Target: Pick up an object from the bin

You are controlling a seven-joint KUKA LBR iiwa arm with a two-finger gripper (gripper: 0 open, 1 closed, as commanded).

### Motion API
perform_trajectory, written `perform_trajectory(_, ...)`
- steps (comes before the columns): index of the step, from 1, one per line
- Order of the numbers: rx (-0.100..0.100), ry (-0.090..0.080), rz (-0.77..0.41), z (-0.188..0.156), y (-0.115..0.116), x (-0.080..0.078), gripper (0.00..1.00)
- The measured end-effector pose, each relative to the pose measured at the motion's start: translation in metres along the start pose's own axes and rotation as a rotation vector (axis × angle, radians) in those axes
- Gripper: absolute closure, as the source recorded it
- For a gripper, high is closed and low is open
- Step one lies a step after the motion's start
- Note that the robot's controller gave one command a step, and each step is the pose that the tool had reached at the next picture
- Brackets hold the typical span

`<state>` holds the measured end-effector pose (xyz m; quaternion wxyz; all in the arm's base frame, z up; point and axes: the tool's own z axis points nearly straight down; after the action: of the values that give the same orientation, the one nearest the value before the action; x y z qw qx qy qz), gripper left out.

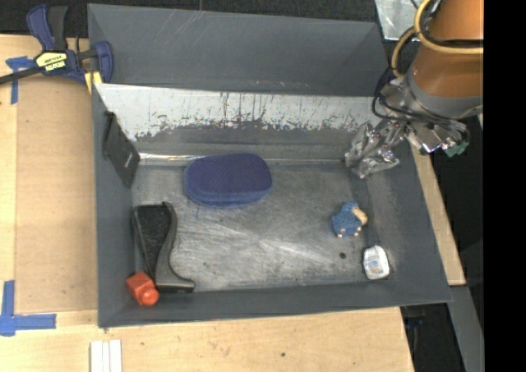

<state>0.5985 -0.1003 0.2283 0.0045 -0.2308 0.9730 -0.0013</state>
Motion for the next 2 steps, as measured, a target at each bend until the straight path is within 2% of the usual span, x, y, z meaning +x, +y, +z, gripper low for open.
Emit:
perform_trajectory(1, -0.007, 0.014, 0.055, 0.0541, -0.0035, 0.0681, 1.0)
perform_trajectory(2, -0.003, 0.005, 0.049, 0.0504, -0.0032, 0.0635, 0.0)
